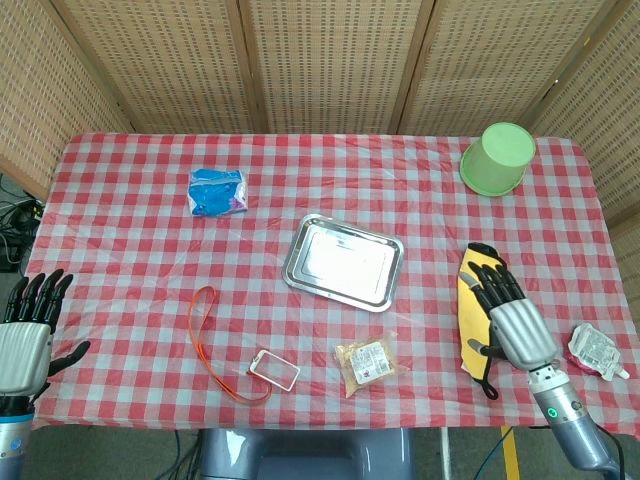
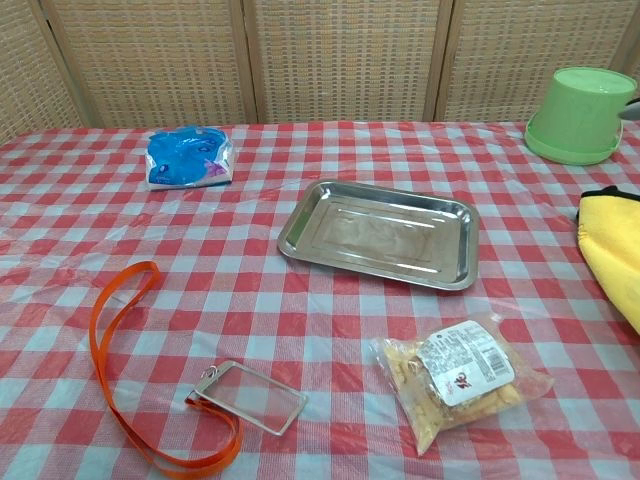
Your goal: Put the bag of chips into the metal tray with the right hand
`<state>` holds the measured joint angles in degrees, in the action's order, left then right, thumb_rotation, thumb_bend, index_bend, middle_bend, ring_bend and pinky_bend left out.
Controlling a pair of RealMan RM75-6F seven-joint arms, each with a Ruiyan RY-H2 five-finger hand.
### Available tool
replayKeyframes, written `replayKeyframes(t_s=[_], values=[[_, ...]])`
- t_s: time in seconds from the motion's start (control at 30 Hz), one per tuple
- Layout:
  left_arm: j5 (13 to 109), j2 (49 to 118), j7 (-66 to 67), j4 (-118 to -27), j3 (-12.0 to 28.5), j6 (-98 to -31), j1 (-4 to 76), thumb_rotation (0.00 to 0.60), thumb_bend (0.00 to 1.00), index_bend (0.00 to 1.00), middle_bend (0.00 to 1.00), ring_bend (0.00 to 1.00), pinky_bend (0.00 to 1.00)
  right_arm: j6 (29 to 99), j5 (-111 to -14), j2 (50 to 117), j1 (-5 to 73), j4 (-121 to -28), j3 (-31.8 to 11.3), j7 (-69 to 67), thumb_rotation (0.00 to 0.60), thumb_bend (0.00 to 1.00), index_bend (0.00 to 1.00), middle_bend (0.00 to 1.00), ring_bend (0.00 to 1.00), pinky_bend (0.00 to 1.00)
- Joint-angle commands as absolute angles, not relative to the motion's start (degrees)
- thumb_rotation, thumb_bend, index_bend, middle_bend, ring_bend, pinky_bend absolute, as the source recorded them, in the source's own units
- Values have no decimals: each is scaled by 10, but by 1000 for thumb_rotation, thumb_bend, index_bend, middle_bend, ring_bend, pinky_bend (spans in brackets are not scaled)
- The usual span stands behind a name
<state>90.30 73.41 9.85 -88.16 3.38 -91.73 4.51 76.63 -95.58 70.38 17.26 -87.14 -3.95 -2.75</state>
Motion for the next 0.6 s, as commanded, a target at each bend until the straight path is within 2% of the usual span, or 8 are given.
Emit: replayKeyframes(t_s=[0.03, 0.27, 0.6], values=[[899, 734, 97, -881, 35, -915, 46, 600, 55, 0, 0, 0, 0, 711, -984, 687, 218, -905, -32, -48, 600, 143, 2, 0, 0, 0], [894, 732, 93, -880, 38, -912, 47, 600, 55, 0, 0, 0, 0, 653, -1017, 676, 263, -948, -10, -99, 600, 145, 122, 0, 0, 0], [894, 731, 89, -880, 37, -909, 49, 600, 55, 0, 0, 0, 0, 614, -1017, 674, 270, -976, 31, -88, 600, 142, 119, 0, 0, 0]])
